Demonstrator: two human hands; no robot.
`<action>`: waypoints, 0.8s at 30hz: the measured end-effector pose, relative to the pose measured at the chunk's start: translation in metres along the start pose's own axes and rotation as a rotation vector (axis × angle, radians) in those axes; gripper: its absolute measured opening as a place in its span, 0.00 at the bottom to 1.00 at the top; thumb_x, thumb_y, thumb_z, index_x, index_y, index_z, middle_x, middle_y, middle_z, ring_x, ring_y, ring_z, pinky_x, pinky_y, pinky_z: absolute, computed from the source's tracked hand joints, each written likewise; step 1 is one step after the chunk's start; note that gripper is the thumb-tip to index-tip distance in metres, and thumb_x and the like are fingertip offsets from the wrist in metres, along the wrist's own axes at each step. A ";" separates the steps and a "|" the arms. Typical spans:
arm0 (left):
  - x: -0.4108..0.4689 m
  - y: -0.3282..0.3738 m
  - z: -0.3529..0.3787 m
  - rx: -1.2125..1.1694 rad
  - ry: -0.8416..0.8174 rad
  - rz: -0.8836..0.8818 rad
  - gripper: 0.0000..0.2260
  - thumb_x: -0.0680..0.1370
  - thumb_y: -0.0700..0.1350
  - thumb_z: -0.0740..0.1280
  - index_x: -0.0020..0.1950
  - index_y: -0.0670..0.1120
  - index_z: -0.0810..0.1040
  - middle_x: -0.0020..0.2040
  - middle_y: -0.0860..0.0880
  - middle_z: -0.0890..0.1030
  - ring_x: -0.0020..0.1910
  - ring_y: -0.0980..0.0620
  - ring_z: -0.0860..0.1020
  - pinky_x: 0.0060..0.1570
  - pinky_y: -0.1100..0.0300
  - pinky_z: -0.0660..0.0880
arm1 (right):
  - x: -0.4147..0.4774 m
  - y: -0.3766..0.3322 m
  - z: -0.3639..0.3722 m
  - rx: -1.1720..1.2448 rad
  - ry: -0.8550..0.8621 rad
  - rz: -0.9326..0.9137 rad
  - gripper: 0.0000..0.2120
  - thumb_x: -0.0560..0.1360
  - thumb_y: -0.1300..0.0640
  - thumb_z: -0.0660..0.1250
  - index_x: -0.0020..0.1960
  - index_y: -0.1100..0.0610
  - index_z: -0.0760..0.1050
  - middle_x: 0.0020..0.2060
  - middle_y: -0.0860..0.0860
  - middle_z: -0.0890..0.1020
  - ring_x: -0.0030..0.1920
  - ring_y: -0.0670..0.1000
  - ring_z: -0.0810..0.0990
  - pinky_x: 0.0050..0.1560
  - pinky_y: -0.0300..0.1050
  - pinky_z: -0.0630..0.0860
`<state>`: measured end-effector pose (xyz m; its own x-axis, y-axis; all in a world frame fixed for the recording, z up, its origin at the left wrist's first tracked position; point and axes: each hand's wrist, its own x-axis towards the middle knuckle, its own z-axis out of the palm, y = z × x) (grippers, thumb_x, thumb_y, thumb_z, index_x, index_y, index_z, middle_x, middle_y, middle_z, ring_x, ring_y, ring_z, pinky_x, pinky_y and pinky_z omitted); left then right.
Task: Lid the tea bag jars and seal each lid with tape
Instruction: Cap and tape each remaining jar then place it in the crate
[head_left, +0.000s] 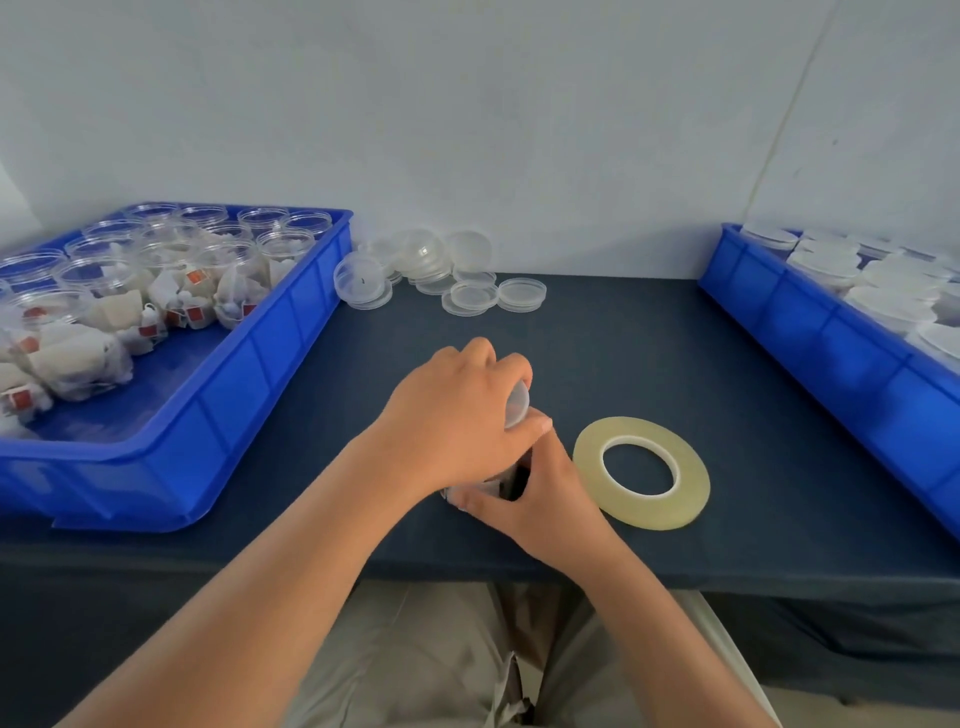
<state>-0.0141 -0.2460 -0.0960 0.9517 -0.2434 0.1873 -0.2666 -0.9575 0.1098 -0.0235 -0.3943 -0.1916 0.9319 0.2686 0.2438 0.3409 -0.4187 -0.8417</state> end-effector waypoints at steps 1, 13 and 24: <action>0.000 0.001 0.002 0.006 0.019 -0.001 0.20 0.80 0.69 0.59 0.66 0.60 0.71 0.59 0.53 0.73 0.54 0.50 0.73 0.47 0.55 0.72 | 0.003 -0.001 0.004 0.020 0.004 0.017 0.40 0.64 0.33 0.81 0.68 0.35 0.63 0.57 0.33 0.78 0.59 0.39 0.80 0.53 0.37 0.82; 0.006 -0.009 -0.006 -0.092 -0.051 0.041 0.14 0.79 0.68 0.59 0.60 0.64 0.74 0.54 0.57 0.76 0.48 0.52 0.77 0.42 0.59 0.68 | 0.012 -0.006 0.017 0.033 0.051 0.050 0.39 0.62 0.30 0.77 0.67 0.39 0.66 0.53 0.32 0.82 0.55 0.37 0.82 0.50 0.41 0.84; -0.005 0.006 0.009 0.151 0.080 0.033 0.22 0.81 0.71 0.55 0.65 0.57 0.71 0.56 0.52 0.74 0.52 0.48 0.74 0.43 0.54 0.72 | 0.020 0.000 0.020 -0.185 0.007 0.029 0.31 0.66 0.46 0.79 0.65 0.45 0.70 0.45 0.36 0.78 0.44 0.41 0.81 0.36 0.38 0.78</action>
<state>-0.0190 -0.2515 -0.1055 0.9260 -0.2680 0.2659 -0.2660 -0.9630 -0.0441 -0.0069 -0.3719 -0.1964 0.9422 0.2483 0.2249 0.3305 -0.5785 -0.7458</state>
